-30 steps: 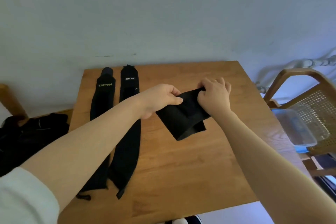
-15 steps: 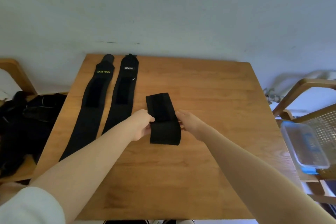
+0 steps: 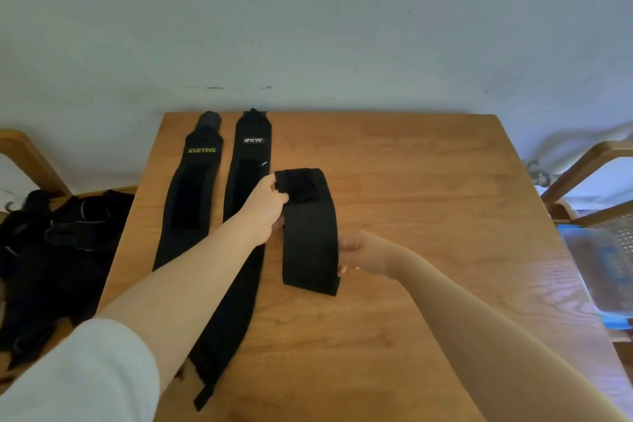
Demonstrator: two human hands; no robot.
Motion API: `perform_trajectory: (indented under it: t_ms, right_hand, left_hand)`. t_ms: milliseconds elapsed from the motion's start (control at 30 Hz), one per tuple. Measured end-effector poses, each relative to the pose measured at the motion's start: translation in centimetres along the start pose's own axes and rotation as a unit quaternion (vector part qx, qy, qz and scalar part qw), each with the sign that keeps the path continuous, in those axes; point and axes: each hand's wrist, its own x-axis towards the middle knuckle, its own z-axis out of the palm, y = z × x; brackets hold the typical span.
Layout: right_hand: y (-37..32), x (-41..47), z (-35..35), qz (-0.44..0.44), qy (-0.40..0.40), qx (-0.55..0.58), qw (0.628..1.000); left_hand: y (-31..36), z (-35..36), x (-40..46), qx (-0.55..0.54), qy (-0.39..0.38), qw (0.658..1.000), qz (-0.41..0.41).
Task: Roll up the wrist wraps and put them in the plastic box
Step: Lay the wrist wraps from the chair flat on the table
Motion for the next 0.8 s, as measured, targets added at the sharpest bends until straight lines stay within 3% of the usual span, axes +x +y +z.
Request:
perform_trajectory:
  t_ms: [100, 133, 200, 267, 367, 433, 500, 533, 567, 700, 733, 800]
  right_hand:
    - [1.2, 0.3, -0.7, 0.046, -0.077, 0.003, 0.996]
    - [1.6, 0.5, -0.8, 0.041, -0.053, 0.021, 0.998]
    - [1.7, 1.4, -1.2, 0.024, 0.084, 0.124, 0.988]
    - [1.0, 2.5, -1.6, 0.042, 0.169, 0.309, 0.935]
    - [-0.6, 3.7, -1.7, 0.083, 0.094, 0.474, 0.871]
    - [-1.3, 4.5, -1.4, 0.067, 0.061, 0.610, 0.787]
    - [-1.4, 5.2, -1.8, 0.036, 0.074, 0.764, 0.640]
    - [-1.5, 5.3, -2.2, 0.033, 0.098, 0.799, 0.593]
    - [-1.7, 5.1, -2.6, 0.034, 0.115, 0.803, 0.584]
    - [-2.9, 3.4, -3.5, 0.074, 0.126, 0.656, 0.741]
    - [-3.1, 2.8, -3.7, 0.065, 0.123, 0.627, 0.766]
    - [-3.3, 1.5, -3.9, 0.018, 0.113, 0.588, 0.801]
  left_hand:
    - [-0.1, -0.2, 0.6, 0.035, -0.045, 0.998, 0.006]
    - [-0.2, -0.3, 0.6, 0.017, -0.063, 0.998, 0.001]
    - [-0.1, -0.5, 0.5, -0.022, -0.108, 0.994, -0.004]
    - [0.0, -1.1, 0.4, -0.016, -0.168, 0.986, 0.006]
    - [0.0, -2.2, 0.3, 0.013, -0.265, 0.964, 0.013]
    - [0.0, -3.1, 0.3, 0.024, -0.315, 0.949, 0.013]
    - [0.1, -4.0, 0.2, 0.039, -0.357, 0.933, 0.012]
    - [0.1, -4.2, 0.0, 0.048, -0.376, 0.925, 0.005]
    - [0.0, -4.3, -0.2, 0.060, -0.394, 0.917, 0.000]
    - [-0.7, -4.2, -0.6, 0.146, -0.478, 0.866, -0.026]
    - [-0.8, -3.9, -0.7, 0.159, -0.475, 0.865, -0.033]
    - [-0.7, -3.0, -1.0, 0.169, -0.392, 0.904, -0.008]
